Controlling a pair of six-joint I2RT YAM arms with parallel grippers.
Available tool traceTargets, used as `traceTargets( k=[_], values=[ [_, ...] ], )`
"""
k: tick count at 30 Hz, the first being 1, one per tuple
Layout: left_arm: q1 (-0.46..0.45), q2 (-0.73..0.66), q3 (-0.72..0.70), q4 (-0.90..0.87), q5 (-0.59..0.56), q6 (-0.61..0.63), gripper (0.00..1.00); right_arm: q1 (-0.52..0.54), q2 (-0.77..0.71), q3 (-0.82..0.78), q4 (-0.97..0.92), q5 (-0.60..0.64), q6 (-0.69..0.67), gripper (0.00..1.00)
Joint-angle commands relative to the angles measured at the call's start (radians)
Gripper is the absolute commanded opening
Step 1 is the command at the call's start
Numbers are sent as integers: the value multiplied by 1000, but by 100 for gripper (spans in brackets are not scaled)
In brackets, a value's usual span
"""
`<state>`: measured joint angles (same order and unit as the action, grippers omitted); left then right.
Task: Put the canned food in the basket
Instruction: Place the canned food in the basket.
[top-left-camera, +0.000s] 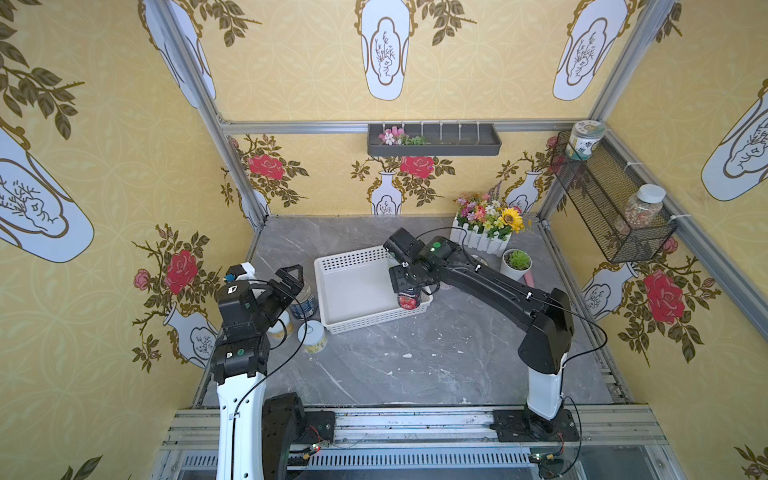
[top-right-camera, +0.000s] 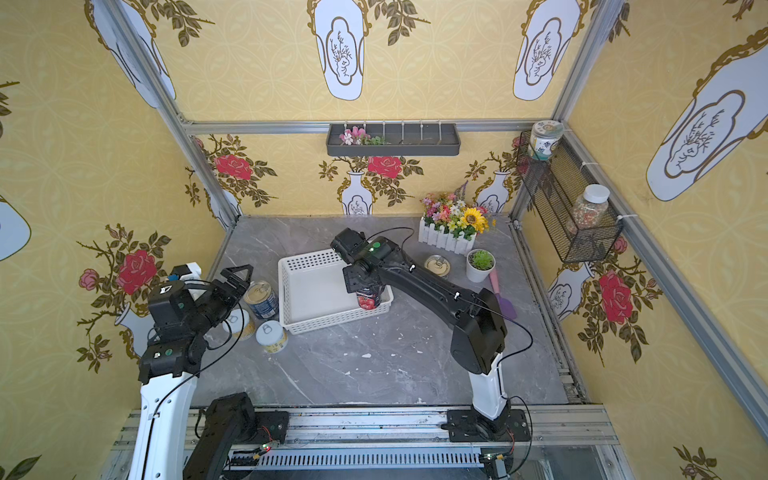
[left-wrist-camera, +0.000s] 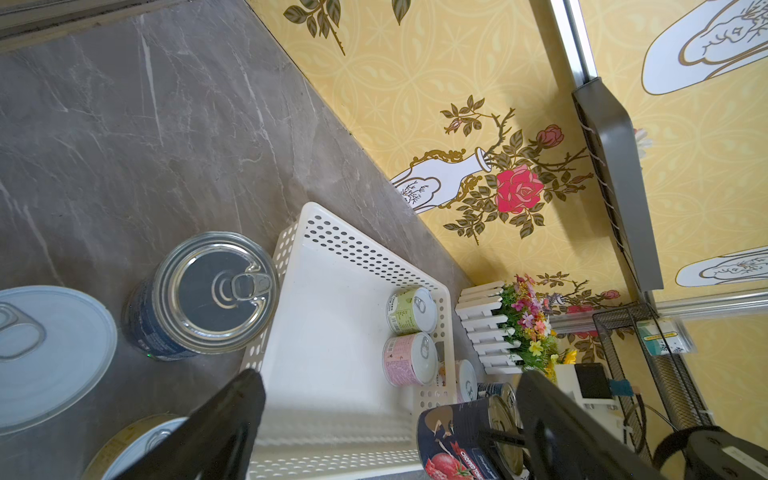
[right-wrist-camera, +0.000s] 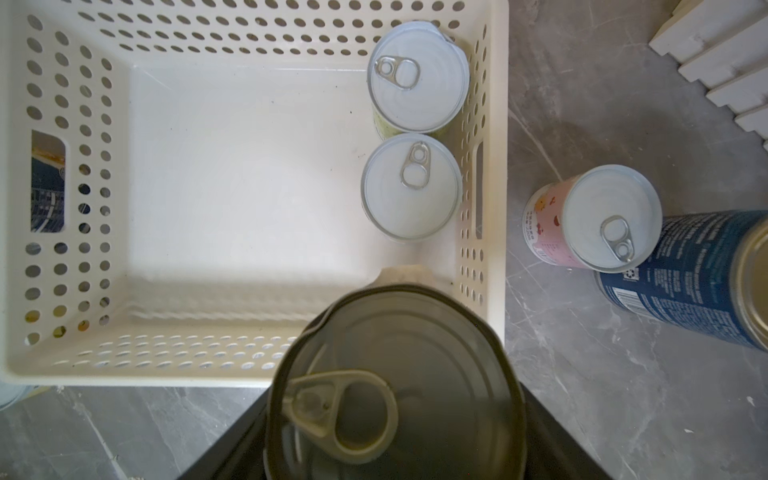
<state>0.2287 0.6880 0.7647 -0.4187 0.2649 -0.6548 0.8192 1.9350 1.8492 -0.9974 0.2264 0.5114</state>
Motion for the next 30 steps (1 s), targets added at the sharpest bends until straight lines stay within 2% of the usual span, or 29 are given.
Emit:
traceTargets(
  k=[1, 7, 17, 30],
  values=[
    [1, -1, 1, 12, 7, 9, 100, -11, 12, -6, -7, -1, -3, 66],
    [1, 1, 1, 12, 7, 10, 100, -67, 26, 0, 30, -27, -13, 65],
    [1, 1, 3, 11, 6, 10, 100, -70, 47, -17, 71, -20, -26, 65],
    [1, 9, -3, 12, 11, 5, 100, -16, -49, -297, 201, 107, -22, 66]
  ],
)
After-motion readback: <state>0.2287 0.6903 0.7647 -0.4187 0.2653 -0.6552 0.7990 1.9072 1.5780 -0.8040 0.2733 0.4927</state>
